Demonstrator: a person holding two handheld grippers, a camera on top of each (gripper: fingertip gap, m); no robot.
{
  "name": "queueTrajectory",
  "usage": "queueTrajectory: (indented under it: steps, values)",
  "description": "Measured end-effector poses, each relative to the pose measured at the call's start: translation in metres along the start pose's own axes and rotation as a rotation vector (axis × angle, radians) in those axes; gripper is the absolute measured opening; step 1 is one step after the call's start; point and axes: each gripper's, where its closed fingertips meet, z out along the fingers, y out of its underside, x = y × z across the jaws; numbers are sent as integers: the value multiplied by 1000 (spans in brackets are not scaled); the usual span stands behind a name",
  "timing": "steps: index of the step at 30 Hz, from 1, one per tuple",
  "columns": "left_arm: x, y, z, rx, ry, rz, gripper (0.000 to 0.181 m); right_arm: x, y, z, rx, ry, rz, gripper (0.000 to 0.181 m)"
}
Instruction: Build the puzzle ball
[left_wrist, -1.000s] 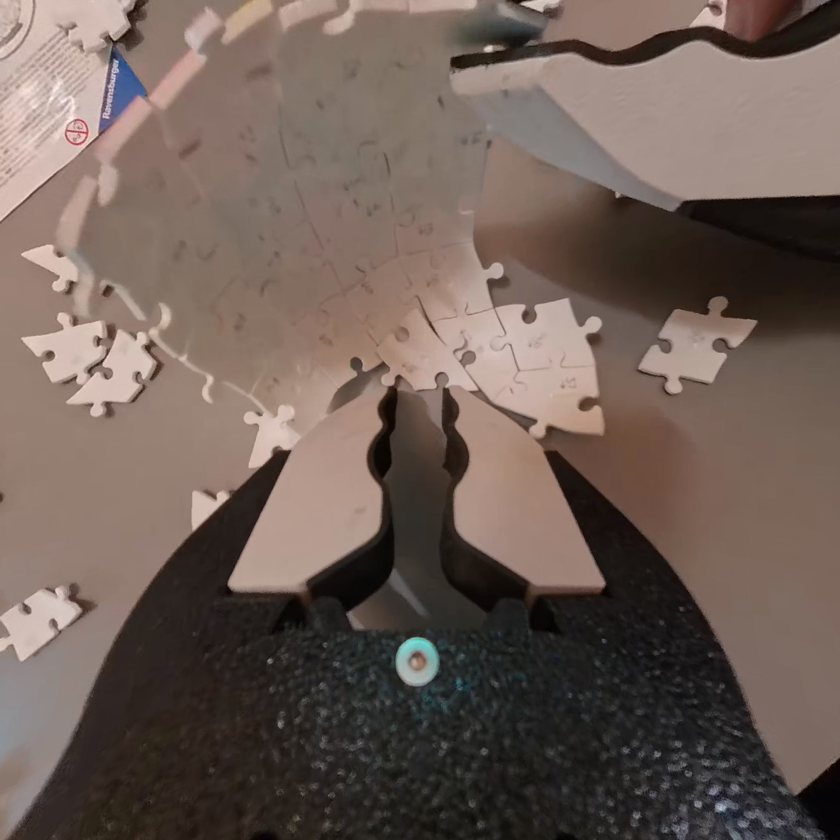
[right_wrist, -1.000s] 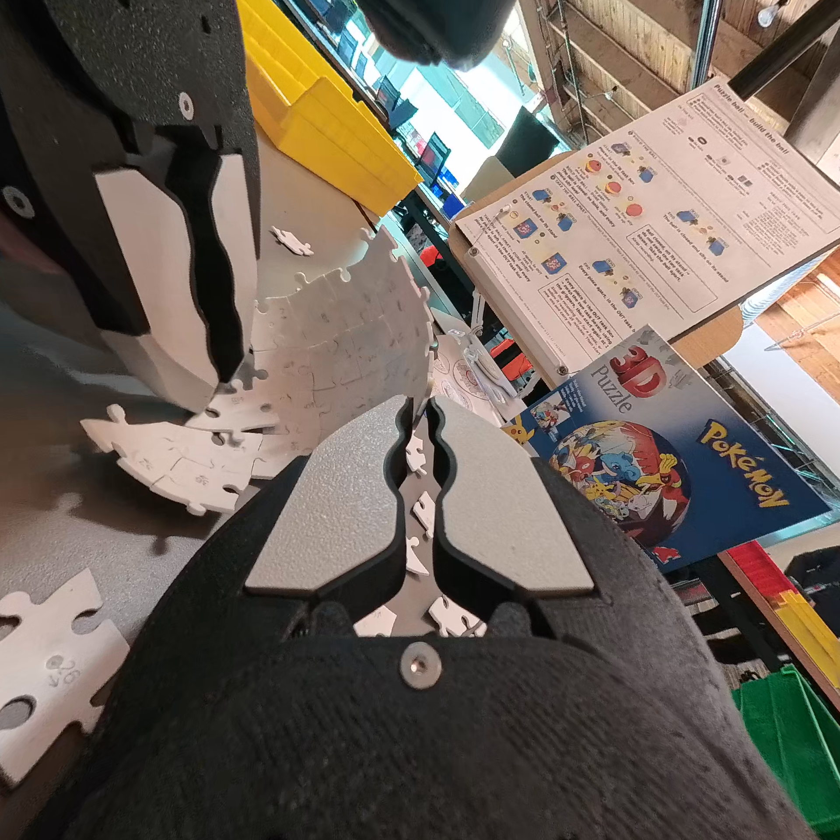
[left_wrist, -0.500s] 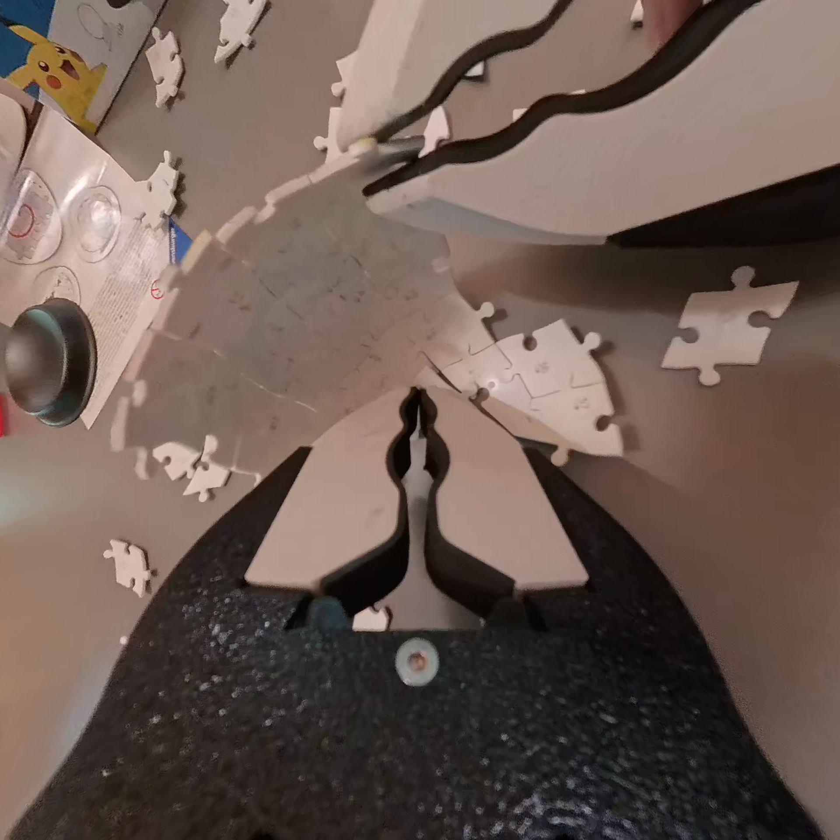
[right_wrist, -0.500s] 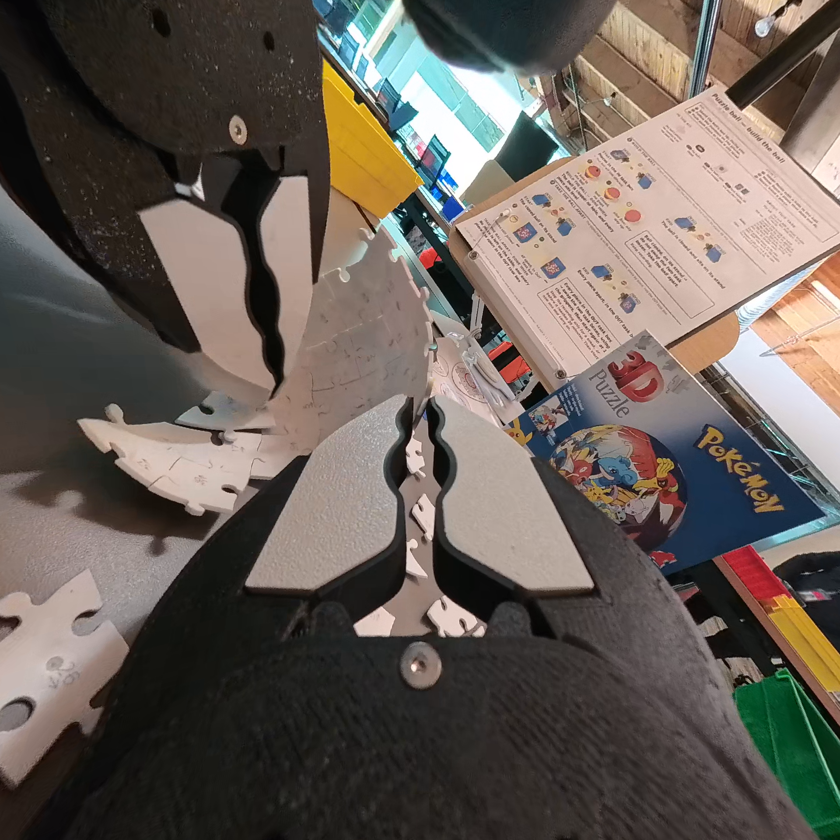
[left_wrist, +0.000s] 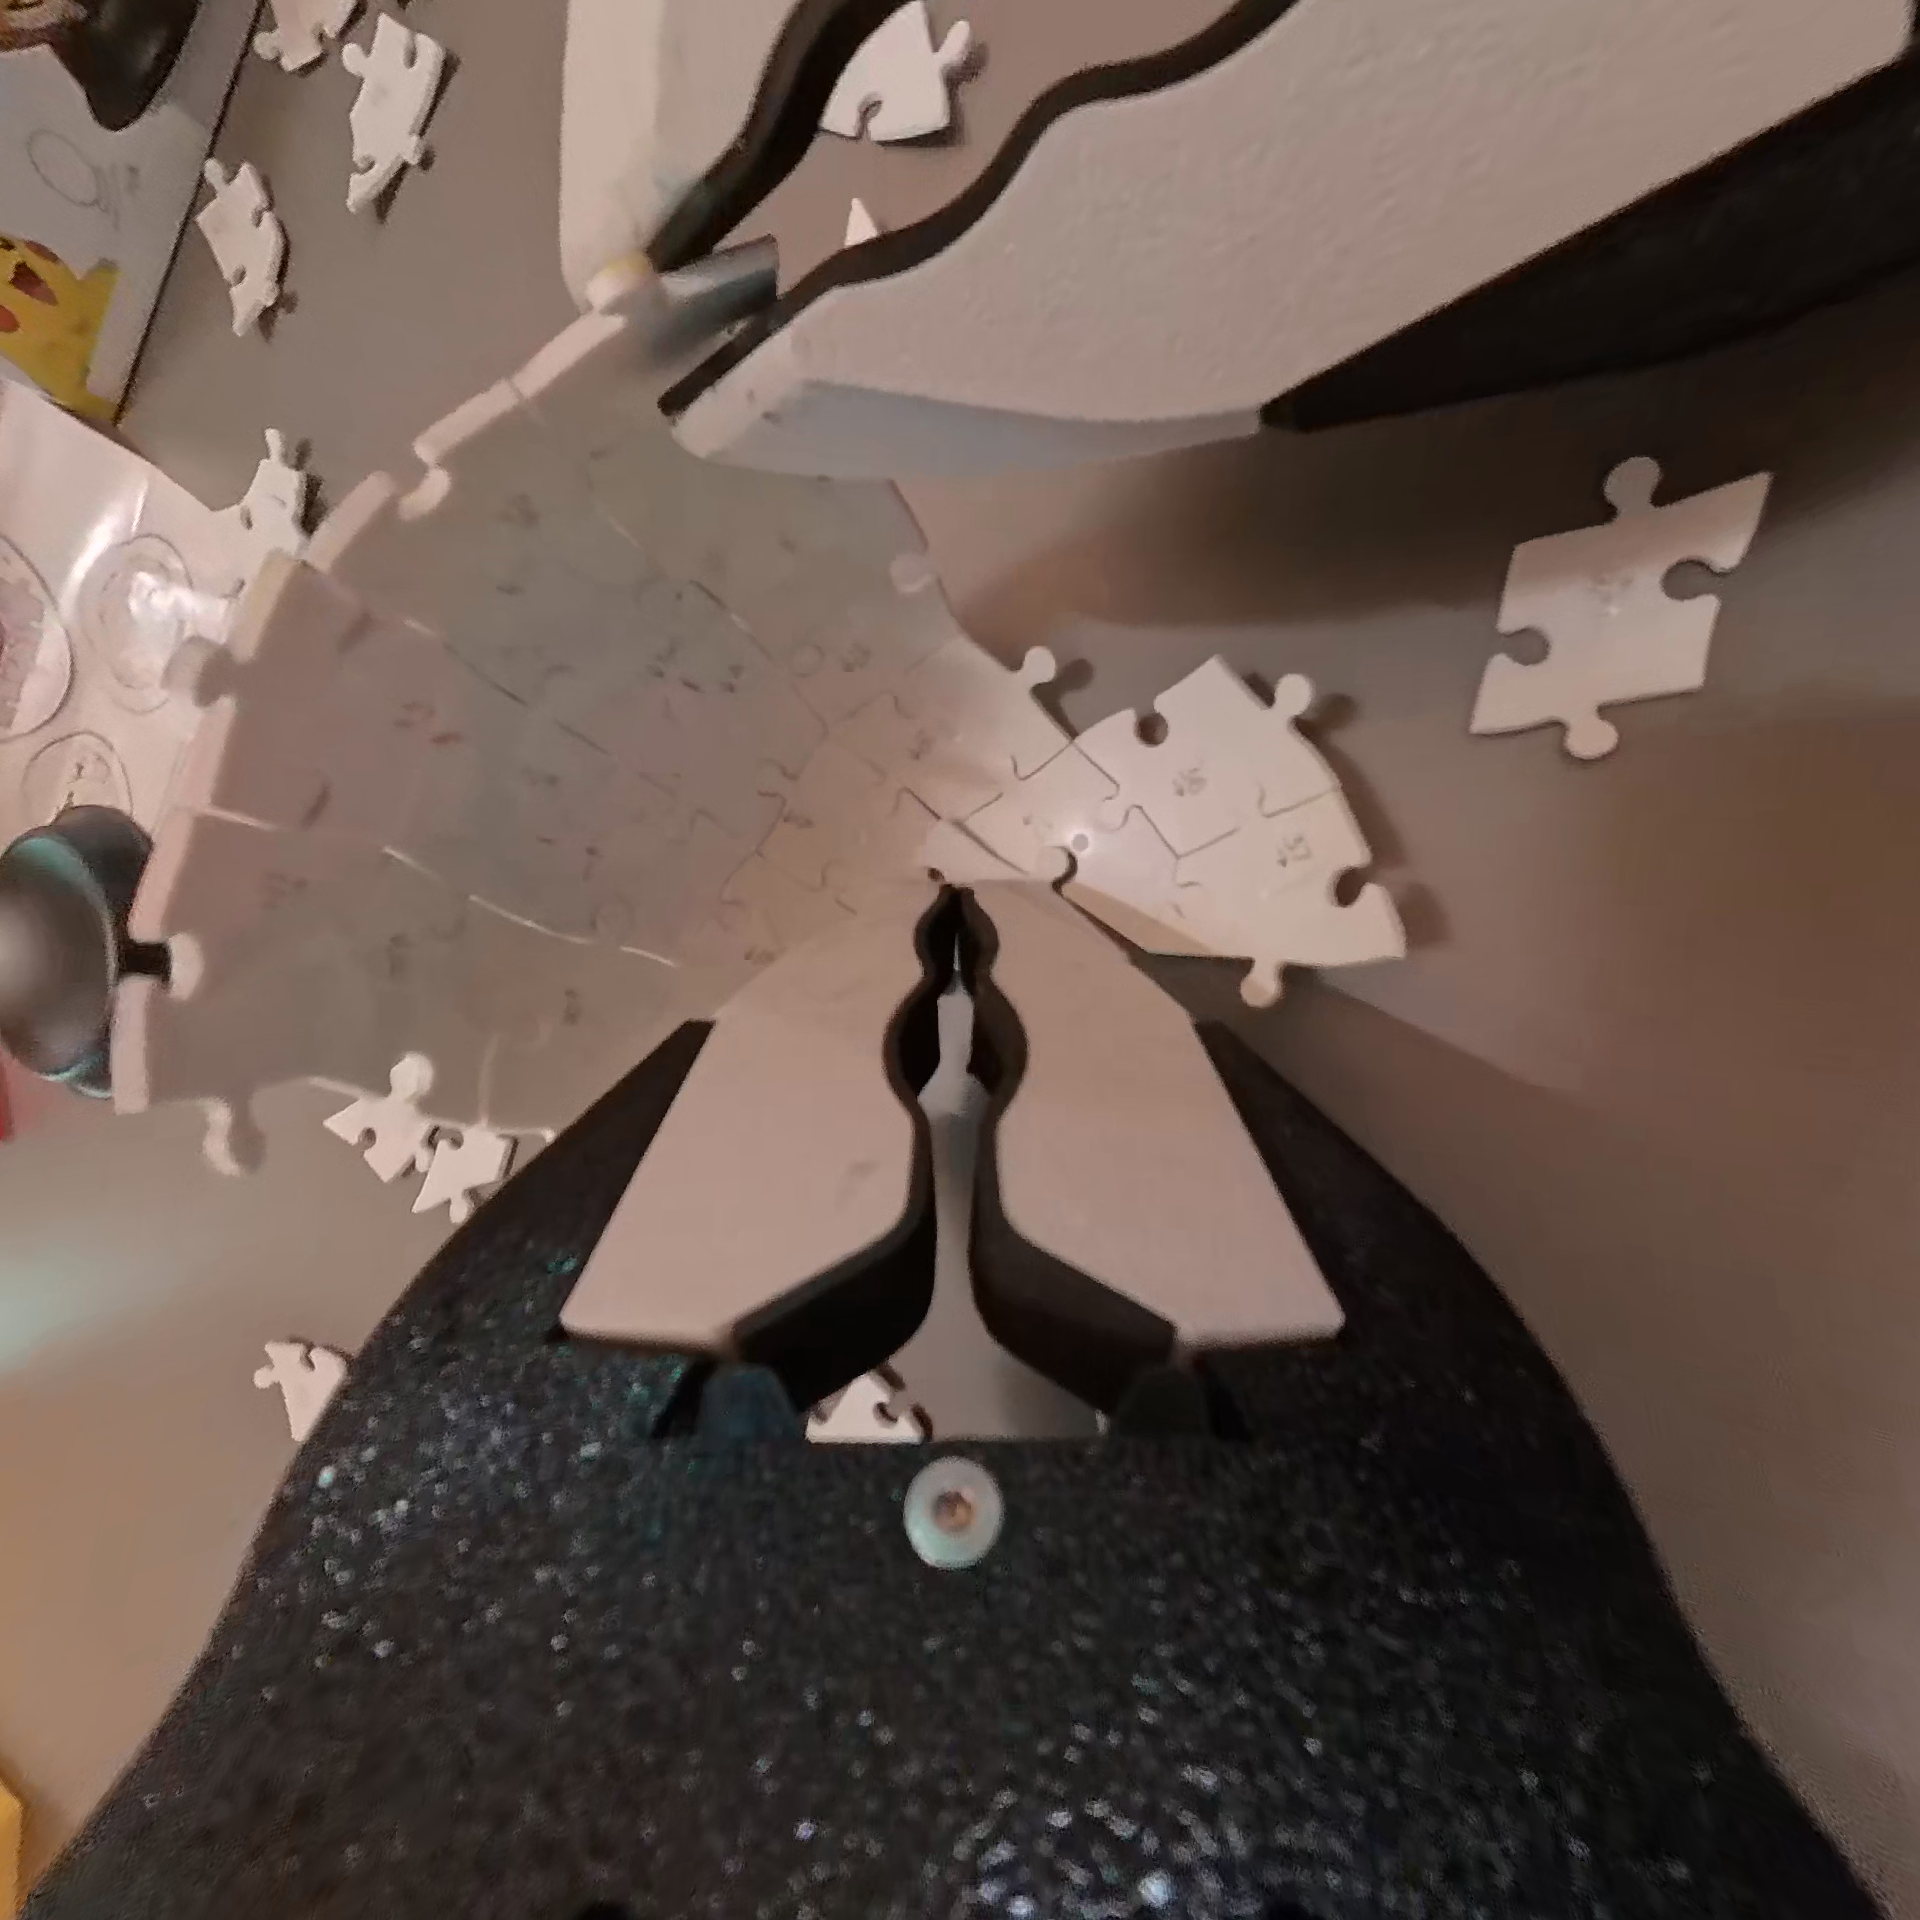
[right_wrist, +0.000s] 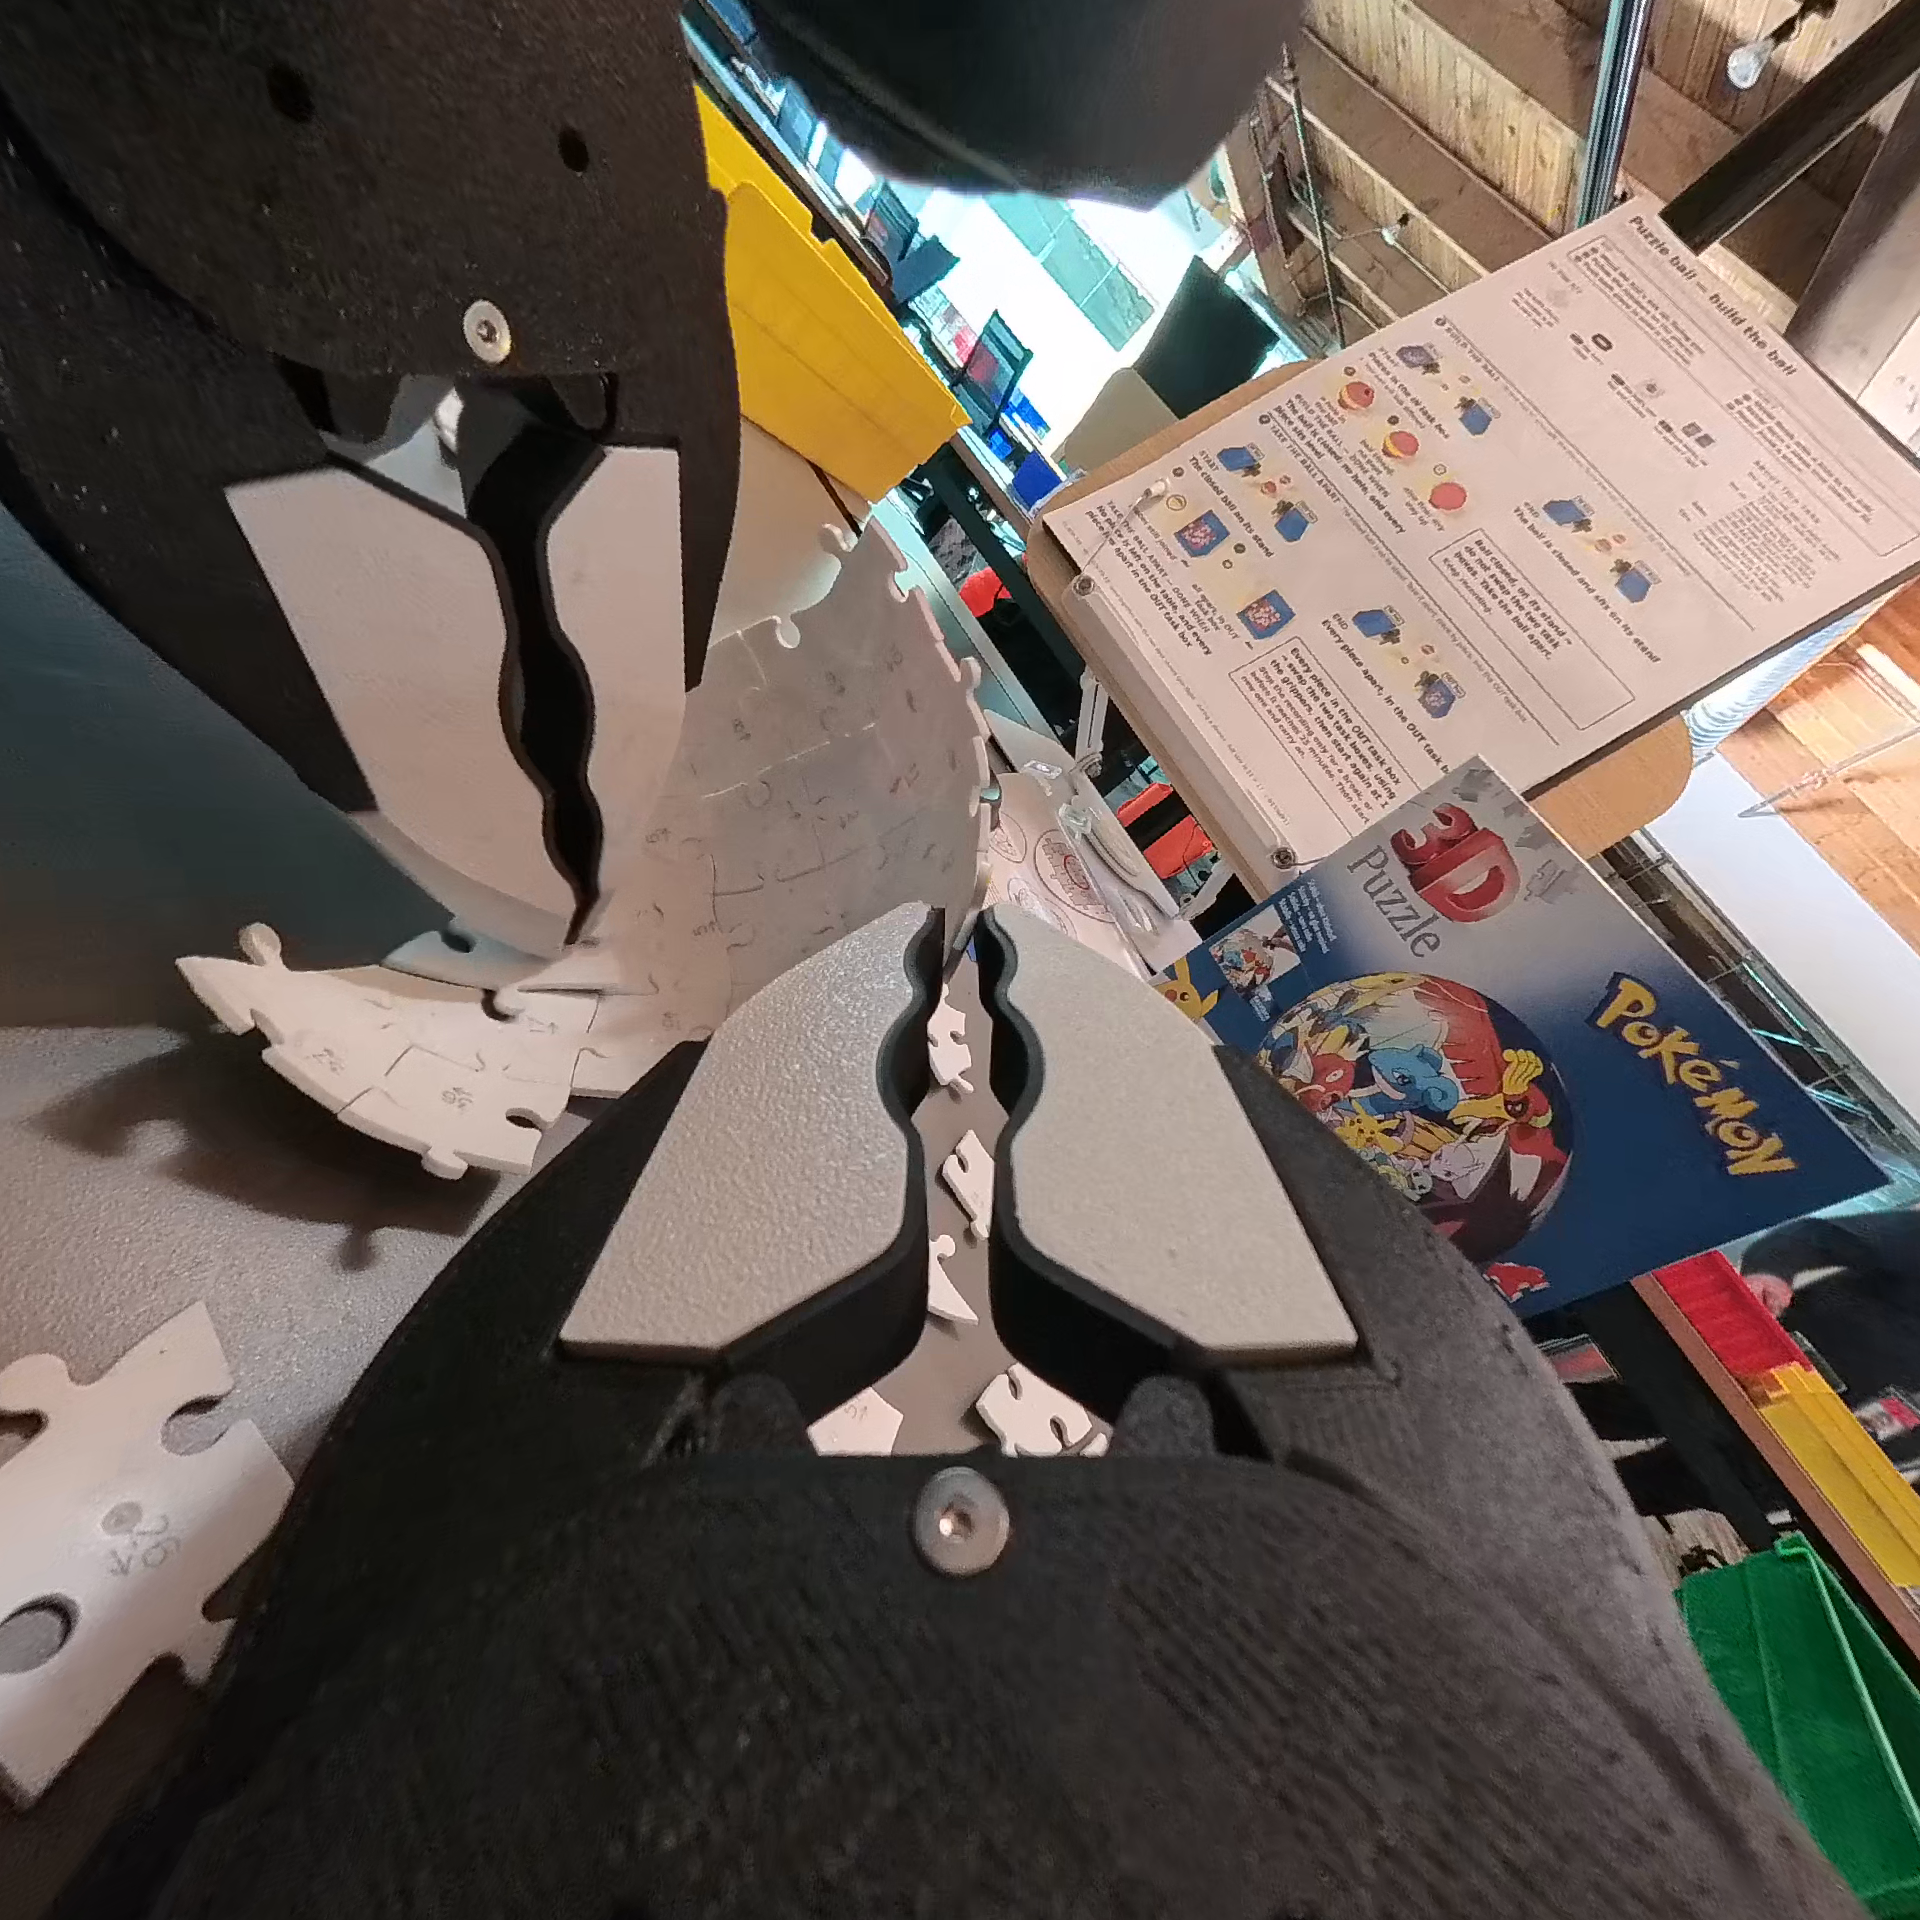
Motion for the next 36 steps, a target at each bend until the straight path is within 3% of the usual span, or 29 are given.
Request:
queueTrajectory:
  steps: [17, 22, 36]
  values:
    - [3, 2, -1, -60, -12, -84, 0, 0, 0, 0, 0, 2, -4, 6]
    - [-9, -6, -11, 5, -44, -116, 0, 0, 0, 0, 0, 2, -4, 6]
    - [15, -8, -1, 21, 89, -4, 0, -1, -2, 0, 11, 0, -2, 6]
